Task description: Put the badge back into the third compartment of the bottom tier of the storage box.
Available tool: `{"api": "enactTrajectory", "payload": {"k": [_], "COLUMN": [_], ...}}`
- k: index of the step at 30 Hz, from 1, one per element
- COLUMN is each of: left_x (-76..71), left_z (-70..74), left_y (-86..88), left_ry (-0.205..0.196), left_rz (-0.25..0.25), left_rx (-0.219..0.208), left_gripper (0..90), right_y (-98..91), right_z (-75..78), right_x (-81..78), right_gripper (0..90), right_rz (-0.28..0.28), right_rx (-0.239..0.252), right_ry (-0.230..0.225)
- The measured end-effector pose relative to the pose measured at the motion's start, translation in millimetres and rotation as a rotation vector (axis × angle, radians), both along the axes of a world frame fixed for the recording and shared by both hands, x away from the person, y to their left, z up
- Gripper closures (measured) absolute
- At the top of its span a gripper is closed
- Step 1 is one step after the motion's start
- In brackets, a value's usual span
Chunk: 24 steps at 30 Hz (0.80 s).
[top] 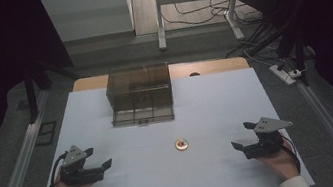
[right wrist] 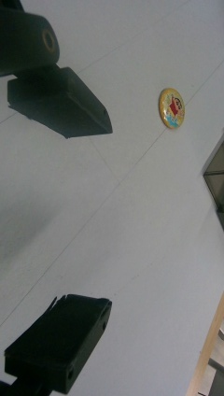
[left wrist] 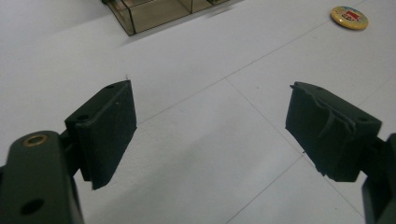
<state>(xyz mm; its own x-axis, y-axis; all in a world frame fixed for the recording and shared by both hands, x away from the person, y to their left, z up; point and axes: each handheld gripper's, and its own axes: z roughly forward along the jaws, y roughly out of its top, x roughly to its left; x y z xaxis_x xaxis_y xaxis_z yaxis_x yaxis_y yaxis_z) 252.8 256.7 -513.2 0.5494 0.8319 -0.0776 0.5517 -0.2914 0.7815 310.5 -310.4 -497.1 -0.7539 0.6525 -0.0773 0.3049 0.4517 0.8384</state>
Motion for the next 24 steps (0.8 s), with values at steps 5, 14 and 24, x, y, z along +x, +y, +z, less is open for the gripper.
{"api": "enactTrajectory", "payload": {"k": [5, 14, 24], "left_x": [0.7, 0.4, -0.1], "left_z": [-0.5, -0.3, -0.3], "left_y": [0.6, 1.0, 0.4], "left_ry": [0.002, -0.002, -0.001], "left_rz": [0.002, 0.012, 0.007], "left_rx": [0.002, 0.003, 0.008], "left_gripper": [16.8, 17.0, 17.0], "right_y": [3.9, 10.2, 15.3], "right_z": [1.6, 4.5, 7.9], "right_x": [-0.5, -1.8, -2.6], "right_gripper": [13.5, 13.9, 13.9], "right_rz": [0.009, 0.023, 0.026], "right_rx": [-0.005, -0.007, -0.002], "right_ry": [0.002, 0.001, -0.011]}}
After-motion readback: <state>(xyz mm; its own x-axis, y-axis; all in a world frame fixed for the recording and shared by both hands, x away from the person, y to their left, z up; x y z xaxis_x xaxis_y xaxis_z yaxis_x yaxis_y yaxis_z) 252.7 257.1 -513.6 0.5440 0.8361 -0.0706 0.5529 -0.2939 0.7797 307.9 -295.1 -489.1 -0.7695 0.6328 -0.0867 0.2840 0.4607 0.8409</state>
